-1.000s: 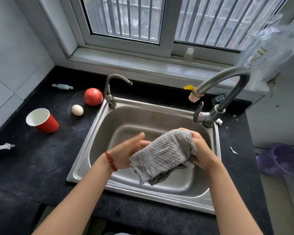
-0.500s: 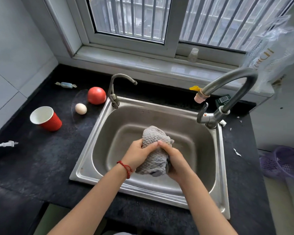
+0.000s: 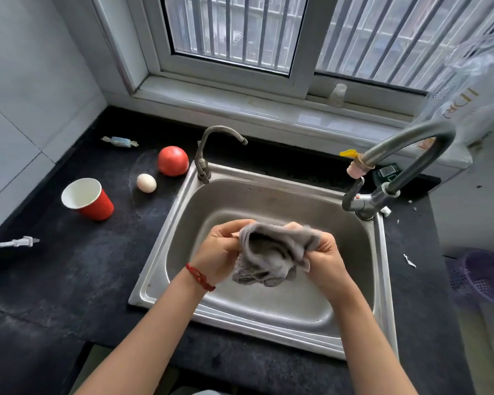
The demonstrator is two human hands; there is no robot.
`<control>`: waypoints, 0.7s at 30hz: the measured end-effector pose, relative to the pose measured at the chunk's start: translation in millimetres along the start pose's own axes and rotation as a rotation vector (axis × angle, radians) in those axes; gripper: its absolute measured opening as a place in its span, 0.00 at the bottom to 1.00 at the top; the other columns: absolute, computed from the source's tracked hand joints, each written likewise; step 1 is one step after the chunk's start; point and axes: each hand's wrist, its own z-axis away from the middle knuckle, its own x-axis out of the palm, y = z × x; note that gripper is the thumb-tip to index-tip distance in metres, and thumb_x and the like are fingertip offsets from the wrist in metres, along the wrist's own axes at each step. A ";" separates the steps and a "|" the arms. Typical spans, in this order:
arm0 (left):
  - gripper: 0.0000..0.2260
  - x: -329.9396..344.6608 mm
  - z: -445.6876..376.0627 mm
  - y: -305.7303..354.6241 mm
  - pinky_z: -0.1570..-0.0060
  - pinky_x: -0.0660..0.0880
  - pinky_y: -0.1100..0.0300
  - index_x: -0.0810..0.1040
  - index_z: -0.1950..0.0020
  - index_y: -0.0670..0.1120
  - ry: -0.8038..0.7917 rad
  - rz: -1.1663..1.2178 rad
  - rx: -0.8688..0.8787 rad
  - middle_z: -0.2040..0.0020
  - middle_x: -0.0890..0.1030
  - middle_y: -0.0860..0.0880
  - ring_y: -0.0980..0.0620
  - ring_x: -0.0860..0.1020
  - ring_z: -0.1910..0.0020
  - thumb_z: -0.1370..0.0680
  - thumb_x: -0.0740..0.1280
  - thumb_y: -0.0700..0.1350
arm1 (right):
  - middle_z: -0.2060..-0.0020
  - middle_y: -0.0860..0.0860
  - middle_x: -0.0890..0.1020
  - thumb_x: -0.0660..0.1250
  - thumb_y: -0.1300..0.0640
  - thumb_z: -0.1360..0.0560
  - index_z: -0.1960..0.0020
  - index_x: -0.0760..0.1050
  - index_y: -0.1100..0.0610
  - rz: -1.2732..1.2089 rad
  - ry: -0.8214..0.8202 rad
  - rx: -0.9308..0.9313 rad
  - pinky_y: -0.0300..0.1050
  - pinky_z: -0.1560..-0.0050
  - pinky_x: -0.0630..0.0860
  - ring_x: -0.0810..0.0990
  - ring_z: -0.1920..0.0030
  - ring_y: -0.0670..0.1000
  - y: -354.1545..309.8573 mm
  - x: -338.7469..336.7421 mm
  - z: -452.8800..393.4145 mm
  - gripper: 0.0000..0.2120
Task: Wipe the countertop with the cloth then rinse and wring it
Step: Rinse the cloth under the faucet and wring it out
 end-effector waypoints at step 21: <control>0.12 3.3 41.6 -38.3 0.59 0.80 0.64 0.79 0.54 0.50 0.331 -0.281 0.033 0.58 0.85 0.52 0.57 0.84 0.58 0.32 0.73 0.37 | 0.48 0.60 0.82 0.75 0.59 0.37 0.39 0.73 0.57 0.054 0.147 0.414 0.55 0.46 0.78 0.82 0.49 0.60 17.0 15.9 6.1 0.27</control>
